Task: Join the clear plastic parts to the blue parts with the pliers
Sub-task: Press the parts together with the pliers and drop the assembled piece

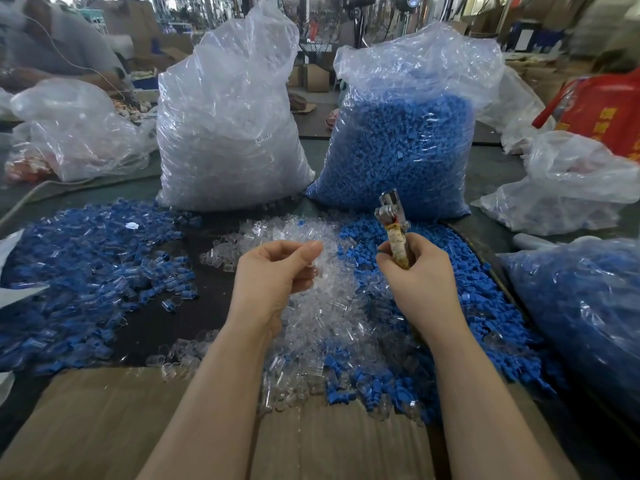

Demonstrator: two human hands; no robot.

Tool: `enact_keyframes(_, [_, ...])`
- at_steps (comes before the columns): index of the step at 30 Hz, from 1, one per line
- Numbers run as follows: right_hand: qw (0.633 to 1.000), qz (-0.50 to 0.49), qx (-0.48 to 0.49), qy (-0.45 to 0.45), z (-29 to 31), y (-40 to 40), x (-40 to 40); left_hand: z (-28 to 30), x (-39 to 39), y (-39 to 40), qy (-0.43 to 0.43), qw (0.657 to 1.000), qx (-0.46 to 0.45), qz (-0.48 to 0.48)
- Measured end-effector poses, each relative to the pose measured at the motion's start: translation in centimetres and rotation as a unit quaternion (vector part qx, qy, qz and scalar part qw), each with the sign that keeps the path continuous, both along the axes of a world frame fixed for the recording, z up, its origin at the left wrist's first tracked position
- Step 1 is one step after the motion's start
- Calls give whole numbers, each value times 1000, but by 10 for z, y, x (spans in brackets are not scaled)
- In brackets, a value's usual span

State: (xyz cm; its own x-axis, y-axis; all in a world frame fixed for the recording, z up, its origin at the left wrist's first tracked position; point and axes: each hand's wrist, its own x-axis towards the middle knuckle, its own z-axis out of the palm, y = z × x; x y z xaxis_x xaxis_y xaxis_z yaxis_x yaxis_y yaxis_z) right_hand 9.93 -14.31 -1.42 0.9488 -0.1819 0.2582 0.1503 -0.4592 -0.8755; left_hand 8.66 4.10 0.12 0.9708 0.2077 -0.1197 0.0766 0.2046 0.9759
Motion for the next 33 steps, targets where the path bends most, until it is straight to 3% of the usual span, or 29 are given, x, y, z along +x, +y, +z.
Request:
enact_keyframes(11, [995, 48, 74, -55, 7, 15, -6, 0, -2, -13, -20, 997, -68, 15])
enact_keyframes(27, [987, 38, 97, -122, 8, 32, -12, 14, -14, -33, -65, 996, -57, -19])
enact_keyframes(33, [988, 32, 92, -121, 8, 35, -14, 14, -17, -35, -117, 993, 10, -3])
